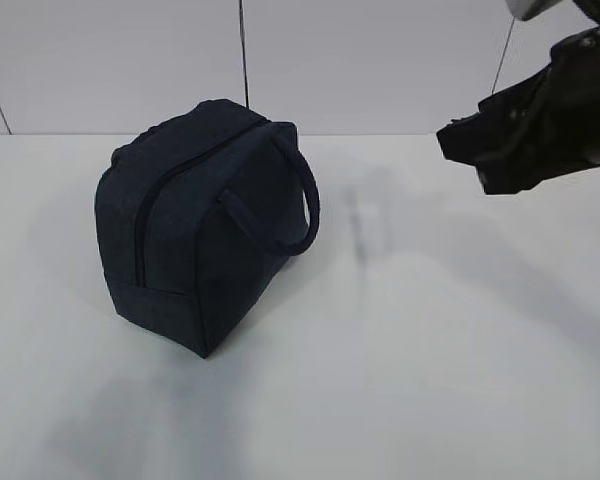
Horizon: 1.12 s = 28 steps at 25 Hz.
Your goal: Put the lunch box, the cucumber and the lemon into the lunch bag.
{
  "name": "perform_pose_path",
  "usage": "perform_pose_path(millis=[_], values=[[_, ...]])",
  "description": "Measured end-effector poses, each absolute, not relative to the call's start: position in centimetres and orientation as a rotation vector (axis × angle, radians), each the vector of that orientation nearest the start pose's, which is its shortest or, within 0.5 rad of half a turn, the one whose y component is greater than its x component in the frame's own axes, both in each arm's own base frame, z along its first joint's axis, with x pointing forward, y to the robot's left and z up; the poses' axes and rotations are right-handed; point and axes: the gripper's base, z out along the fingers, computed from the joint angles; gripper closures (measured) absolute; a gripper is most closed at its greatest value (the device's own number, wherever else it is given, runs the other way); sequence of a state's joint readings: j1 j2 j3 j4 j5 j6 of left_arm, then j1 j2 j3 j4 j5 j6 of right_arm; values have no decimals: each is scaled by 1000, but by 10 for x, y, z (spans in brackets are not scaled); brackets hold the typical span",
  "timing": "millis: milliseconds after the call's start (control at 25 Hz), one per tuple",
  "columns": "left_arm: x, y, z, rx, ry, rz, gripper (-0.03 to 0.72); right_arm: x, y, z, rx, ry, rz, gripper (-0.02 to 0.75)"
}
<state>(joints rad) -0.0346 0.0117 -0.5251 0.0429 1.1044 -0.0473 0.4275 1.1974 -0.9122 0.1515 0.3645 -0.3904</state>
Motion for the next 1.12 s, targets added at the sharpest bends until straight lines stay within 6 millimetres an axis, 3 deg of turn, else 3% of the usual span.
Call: perform_pose_path(millis=[360, 720, 1120], values=[[-8, 4, 281, -17, 2074, 1, 453, 201, 110, 341, -839, 2005, 299, 371], [-8, 4, 281, -17, 2074, 1, 453, 169, 98, 356, -843, 1941, 319, 372], [-8, 4, 281, -17, 2074, 1, 453, 116, 73, 320, -810, 1930, 325, 372]])
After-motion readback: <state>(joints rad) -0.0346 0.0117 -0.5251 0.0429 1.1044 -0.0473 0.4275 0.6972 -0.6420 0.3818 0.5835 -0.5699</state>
